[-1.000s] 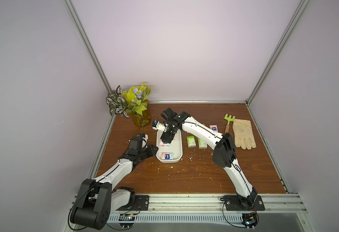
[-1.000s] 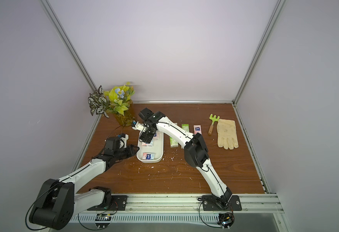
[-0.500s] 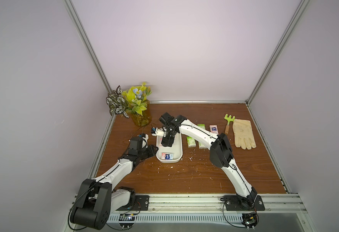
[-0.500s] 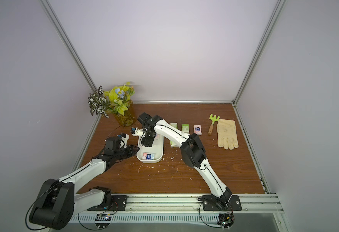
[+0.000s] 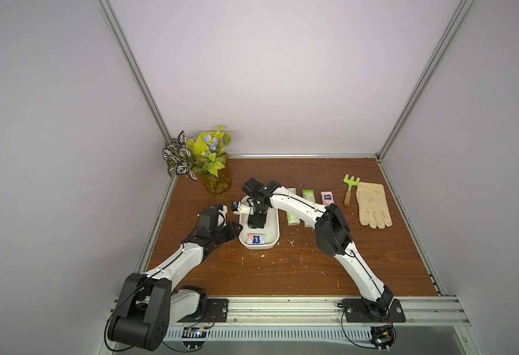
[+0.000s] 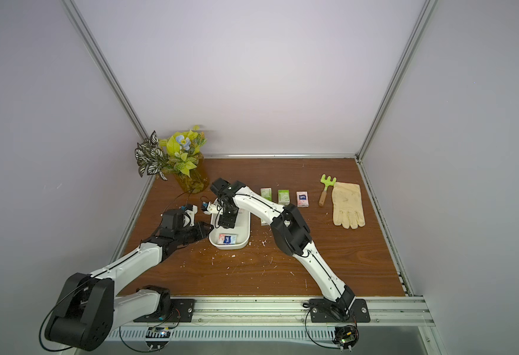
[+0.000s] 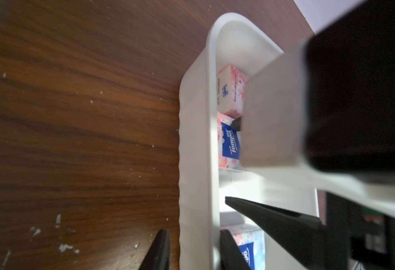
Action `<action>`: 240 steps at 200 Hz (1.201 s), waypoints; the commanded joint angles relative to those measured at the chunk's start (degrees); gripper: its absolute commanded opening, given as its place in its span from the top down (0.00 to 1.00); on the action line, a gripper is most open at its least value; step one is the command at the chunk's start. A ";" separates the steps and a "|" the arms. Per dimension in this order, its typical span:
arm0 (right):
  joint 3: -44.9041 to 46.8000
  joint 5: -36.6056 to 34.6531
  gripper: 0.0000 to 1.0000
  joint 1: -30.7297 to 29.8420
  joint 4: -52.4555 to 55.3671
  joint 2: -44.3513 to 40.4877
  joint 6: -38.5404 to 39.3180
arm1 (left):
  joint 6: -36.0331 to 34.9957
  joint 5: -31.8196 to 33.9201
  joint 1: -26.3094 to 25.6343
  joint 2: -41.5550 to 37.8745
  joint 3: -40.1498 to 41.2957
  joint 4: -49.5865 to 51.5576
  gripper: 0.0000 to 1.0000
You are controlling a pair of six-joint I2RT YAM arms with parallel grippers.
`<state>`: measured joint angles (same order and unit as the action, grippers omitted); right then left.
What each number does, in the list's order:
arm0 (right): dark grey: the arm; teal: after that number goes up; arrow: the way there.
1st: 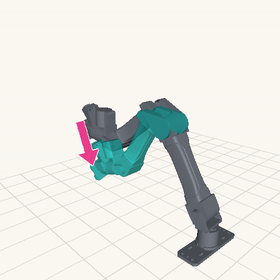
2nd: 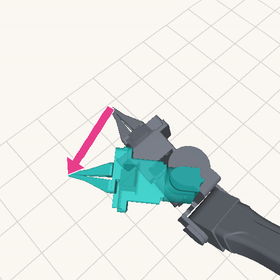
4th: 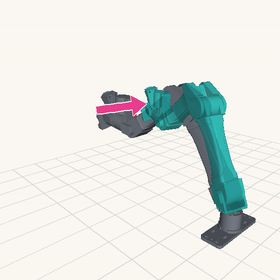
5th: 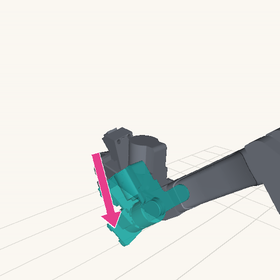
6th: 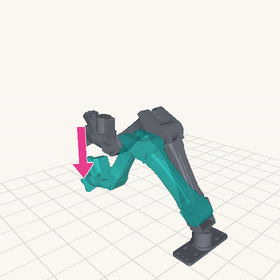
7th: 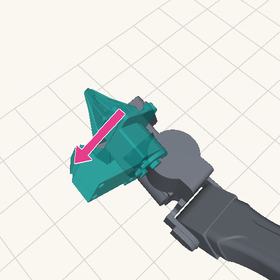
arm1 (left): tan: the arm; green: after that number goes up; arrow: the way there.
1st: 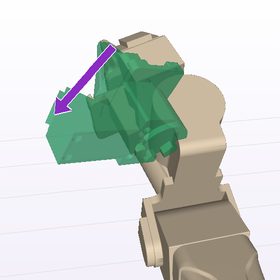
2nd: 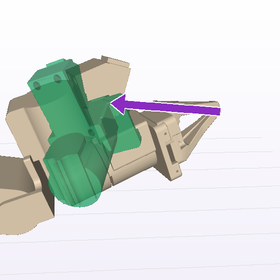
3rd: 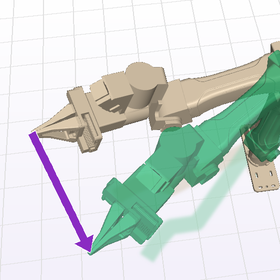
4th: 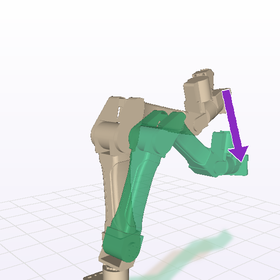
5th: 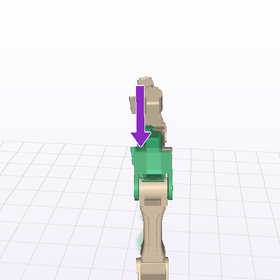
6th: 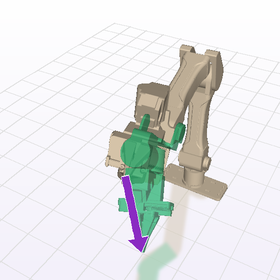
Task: Take the pocket tissues out of the storage box
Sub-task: Pick up the pocket tissues from the storage box.
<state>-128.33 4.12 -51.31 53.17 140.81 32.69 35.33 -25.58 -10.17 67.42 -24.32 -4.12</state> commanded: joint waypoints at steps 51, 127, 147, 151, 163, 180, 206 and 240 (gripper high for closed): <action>-3.08 -0.42 0.20 0.28 -0.34 -0.92 1.35 | -0.44 0.11 -0.55 0.40 0.97 0.17 0.70; -2.46 1.85 0.17 0.88 -0.43 -1.25 2.44 | -0.33 0.27 -0.50 0.44 1.00 0.08 0.70; -2.45 1.42 0.17 1.03 -0.43 -0.68 2.44 | -0.35 0.27 -0.55 0.44 0.94 0.16 0.70; -2.49 1.44 0.17 1.10 -0.43 -0.56 2.39 | -0.35 0.27 -0.55 0.43 0.94 0.14 0.70; -2.54 1.83 0.17 1.29 -0.43 -0.24 2.38 | -0.33 0.32 -0.55 0.53 1.01 0.15 0.70; -2.37 2.69 0.17 1.49 -0.43 0.23 2.54 | -0.29 0.31 -0.55 0.64 1.05 0.15 0.70; -1.83 3.52 0.18 1.56 -0.43 0.91 2.60 | -0.29 0.25 -0.55 0.66 1.10 0.16 0.70; -1.57 4.25 0.18 1.61 -0.26 1.74 2.76 | -0.29 0.40 -0.48 0.66 1.11 0.25 0.71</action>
<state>-129.82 6.15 -50.00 52.25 141.45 34.74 35.35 -25.67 -10.17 67.59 -24.14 -4.54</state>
